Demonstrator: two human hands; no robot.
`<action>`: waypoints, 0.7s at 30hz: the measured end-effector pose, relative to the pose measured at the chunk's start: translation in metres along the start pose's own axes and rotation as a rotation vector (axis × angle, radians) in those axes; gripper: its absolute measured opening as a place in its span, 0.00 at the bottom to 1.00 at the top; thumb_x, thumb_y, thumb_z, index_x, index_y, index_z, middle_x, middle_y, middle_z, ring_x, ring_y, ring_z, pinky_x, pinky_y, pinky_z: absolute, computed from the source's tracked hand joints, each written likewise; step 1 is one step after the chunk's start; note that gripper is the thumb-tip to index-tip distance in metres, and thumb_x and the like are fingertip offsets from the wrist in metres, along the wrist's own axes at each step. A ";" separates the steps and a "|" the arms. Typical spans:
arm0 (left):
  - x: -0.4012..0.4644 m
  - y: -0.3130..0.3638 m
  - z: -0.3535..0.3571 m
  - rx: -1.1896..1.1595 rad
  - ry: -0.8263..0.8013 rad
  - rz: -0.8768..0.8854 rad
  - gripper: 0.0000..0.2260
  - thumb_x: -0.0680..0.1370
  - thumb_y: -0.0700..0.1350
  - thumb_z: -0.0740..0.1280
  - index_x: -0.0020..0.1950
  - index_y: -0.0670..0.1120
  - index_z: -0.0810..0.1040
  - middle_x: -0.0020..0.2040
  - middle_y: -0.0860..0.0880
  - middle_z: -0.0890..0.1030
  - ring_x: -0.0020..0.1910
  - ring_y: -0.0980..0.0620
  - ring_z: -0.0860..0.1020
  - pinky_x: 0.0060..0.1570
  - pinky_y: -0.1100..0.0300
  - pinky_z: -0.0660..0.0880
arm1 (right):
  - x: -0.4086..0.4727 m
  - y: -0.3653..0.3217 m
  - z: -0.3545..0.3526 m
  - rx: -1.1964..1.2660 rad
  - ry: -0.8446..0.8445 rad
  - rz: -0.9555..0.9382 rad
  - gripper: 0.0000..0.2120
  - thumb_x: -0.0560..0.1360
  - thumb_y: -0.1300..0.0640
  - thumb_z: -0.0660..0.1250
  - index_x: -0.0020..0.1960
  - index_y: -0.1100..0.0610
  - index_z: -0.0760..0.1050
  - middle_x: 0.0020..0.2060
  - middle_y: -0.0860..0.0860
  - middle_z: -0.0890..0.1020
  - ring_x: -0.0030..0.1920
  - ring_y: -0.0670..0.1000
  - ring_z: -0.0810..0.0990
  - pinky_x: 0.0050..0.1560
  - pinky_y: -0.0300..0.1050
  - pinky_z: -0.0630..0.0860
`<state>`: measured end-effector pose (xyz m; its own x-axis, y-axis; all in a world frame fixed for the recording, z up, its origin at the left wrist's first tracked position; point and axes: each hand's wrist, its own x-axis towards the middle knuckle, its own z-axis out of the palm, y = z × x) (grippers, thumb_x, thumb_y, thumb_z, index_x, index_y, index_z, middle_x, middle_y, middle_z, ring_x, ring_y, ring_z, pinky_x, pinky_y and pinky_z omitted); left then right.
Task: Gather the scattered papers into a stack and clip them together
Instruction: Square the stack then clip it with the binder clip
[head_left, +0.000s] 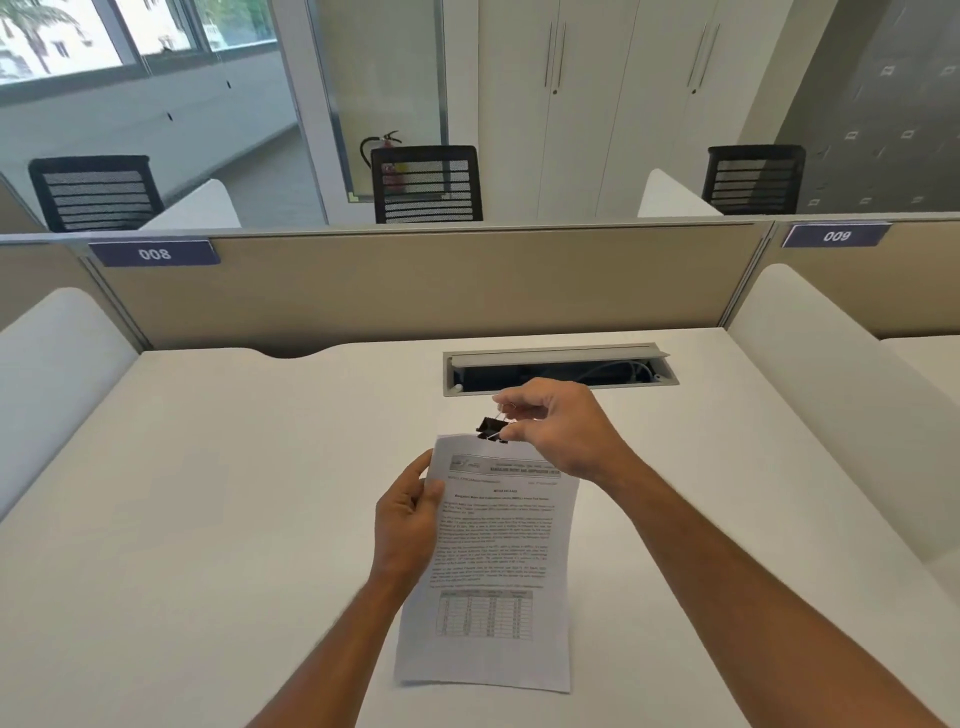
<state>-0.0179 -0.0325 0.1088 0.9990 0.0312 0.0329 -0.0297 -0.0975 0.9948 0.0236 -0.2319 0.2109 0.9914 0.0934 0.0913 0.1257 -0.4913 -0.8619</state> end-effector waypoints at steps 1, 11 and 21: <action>0.000 0.001 0.000 -0.004 0.001 0.008 0.18 0.83 0.42 0.63 0.65 0.65 0.76 0.49 0.52 0.87 0.46 0.47 0.86 0.40 0.48 0.85 | 0.002 -0.003 0.003 -0.027 0.000 -0.033 0.18 0.70 0.69 0.76 0.59 0.59 0.83 0.48 0.51 0.84 0.48 0.44 0.83 0.48 0.28 0.77; 0.000 0.000 -0.003 -0.023 -0.001 0.073 0.20 0.84 0.37 0.60 0.67 0.60 0.78 0.55 0.55 0.86 0.53 0.47 0.84 0.47 0.48 0.84 | 0.015 -0.009 0.014 -0.104 -0.048 -0.117 0.16 0.71 0.76 0.71 0.56 0.65 0.83 0.45 0.50 0.82 0.44 0.45 0.83 0.49 0.37 0.82; 0.001 0.006 -0.001 -0.004 0.002 0.103 0.25 0.83 0.35 0.60 0.66 0.65 0.78 0.58 0.57 0.85 0.56 0.49 0.83 0.51 0.53 0.83 | 0.024 -0.017 0.017 -0.100 -0.127 -0.044 0.15 0.69 0.69 0.77 0.54 0.58 0.85 0.44 0.49 0.86 0.46 0.42 0.85 0.52 0.33 0.79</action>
<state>-0.0168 -0.0319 0.1150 0.9906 0.0236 0.1349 -0.1321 -0.0959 0.9866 0.0443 -0.2066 0.2193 0.9732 0.2221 0.0592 0.1784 -0.5673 -0.8039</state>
